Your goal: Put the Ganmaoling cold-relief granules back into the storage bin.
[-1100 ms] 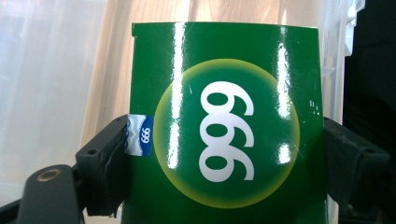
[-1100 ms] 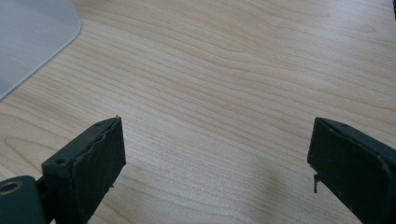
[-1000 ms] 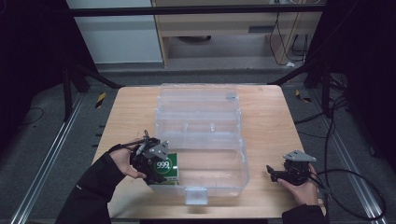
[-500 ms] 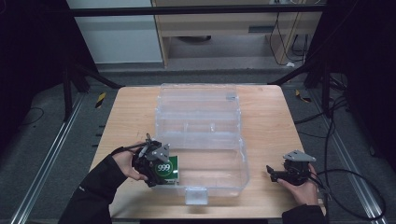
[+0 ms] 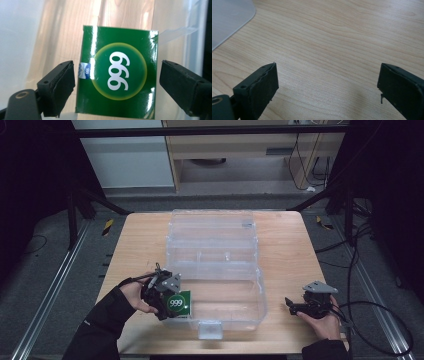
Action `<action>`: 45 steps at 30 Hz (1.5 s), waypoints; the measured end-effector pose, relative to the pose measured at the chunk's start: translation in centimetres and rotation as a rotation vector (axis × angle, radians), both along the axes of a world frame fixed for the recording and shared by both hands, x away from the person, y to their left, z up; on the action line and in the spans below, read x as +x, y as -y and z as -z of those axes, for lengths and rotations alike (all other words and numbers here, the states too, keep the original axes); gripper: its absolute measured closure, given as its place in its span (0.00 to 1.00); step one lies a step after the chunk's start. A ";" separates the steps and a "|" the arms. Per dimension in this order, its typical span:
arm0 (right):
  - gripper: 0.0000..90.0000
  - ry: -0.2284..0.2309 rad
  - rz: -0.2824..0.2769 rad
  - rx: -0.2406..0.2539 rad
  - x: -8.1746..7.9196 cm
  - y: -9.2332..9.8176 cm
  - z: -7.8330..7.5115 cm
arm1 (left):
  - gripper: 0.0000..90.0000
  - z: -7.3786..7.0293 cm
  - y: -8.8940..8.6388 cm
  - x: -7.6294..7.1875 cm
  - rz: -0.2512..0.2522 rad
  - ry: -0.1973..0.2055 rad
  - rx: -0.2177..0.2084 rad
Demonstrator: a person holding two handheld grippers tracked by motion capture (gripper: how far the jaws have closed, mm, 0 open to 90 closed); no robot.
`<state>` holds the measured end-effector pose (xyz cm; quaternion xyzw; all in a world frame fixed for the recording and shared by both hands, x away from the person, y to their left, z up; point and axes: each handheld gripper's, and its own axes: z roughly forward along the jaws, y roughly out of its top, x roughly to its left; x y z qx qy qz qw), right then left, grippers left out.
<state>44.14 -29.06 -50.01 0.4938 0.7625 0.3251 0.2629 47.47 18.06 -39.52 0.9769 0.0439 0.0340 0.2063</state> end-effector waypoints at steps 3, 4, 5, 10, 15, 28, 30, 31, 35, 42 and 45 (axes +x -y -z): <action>0.04 0.001 -0.001 -0.001 0.0 0.0 0.0 | 0.15 -0.6 -0.3 -0.1 0.001 0.014 -0.003; 0.04 0.000 -0.001 0.000 0.0 0.0 0.0 | 0.15 -0.8 -0.4 -0.2 -0.001 0.019 -0.007; 0.04 0.003 -0.001 -0.003 0.0 0.0 0.0 | 0.15 -1.0 -0.4 -0.2 -0.003 0.021 -0.012; 0.04 -0.004 0.004 0.000 0.0 0.1 -0.1 | 0.16 -2.3 -1.2 -0.7 -0.019 0.053 -0.056; 0.04 0.003 0.005 0.002 0.0 0.1 -0.1 | 0.17 -3.9 -2.8 -1.0 -0.080 0.094 -0.116; 0.04 0.005 0.008 -0.001 -0.1 0.1 0.0 | 0.20 -3.3 -8.0 -1.8 -0.294 0.137 -0.206; 0.04 0.004 0.008 0.004 -0.1 0.1 0.0 | 0.20 -2.6 -8.7 -1.8 -0.323 0.133 -0.218; 0.04 0.005 0.009 0.000 -0.1 0.1 0.0 | 0.20 -2.3 -9.0 -1.8 -0.337 0.133 -0.220; 0.04 0.006 0.010 0.003 -0.1 0.2 0.0 | 0.20 -0.8 -10.5 -1.7 -0.426 0.130 -0.257; 0.04 0.003 0.011 0.001 -0.1 0.1 0.0 | 0.20 1.8 -12.1 -1.5 -0.497 0.098 -0.269; 0.04 0.003 0.012 -0.001 -0.1 0.1 0.0 | 0.20 2.6 -12.6 -1.3 -0.557 0.105 -0.281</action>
